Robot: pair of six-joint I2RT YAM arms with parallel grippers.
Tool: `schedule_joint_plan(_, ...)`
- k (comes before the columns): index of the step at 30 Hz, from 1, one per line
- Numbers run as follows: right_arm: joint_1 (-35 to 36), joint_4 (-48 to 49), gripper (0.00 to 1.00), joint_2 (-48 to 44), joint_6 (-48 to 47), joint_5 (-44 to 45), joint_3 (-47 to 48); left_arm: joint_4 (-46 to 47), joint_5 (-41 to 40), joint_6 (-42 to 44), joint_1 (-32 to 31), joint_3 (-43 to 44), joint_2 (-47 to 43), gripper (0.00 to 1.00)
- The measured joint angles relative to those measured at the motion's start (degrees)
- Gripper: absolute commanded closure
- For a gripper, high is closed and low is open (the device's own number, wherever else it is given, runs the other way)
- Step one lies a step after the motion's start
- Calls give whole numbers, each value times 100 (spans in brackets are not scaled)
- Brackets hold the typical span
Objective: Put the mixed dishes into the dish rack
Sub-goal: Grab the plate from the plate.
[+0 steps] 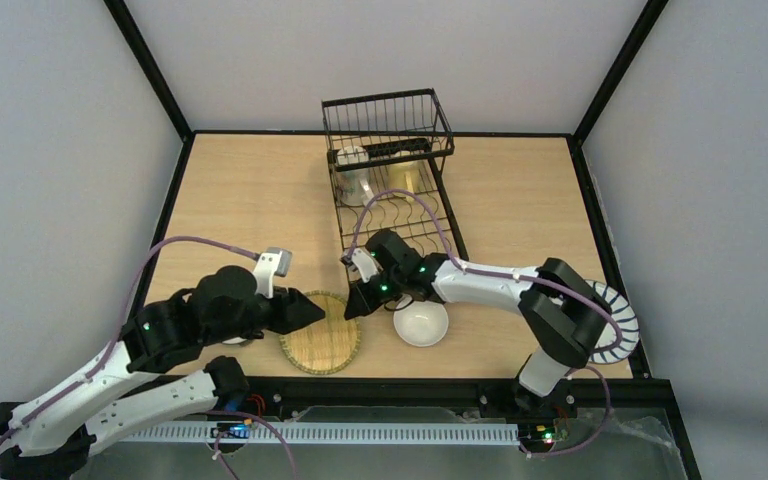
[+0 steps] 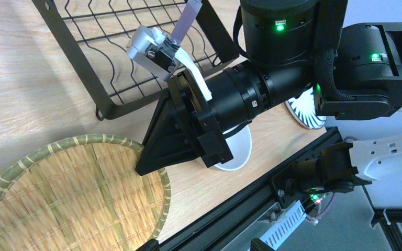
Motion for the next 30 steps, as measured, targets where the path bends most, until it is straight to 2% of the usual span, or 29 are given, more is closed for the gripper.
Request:
schedule_joint_plan(19, 11, -835, 100, -734, -201, 107, 186, 109, -210, -164, 0, 184, -81, 1)
schedule_joint_plan(30, 225, -1545, 100, -1113, -354, 684, 1106, 120, -437, -243, 0, 442, -96, 1)
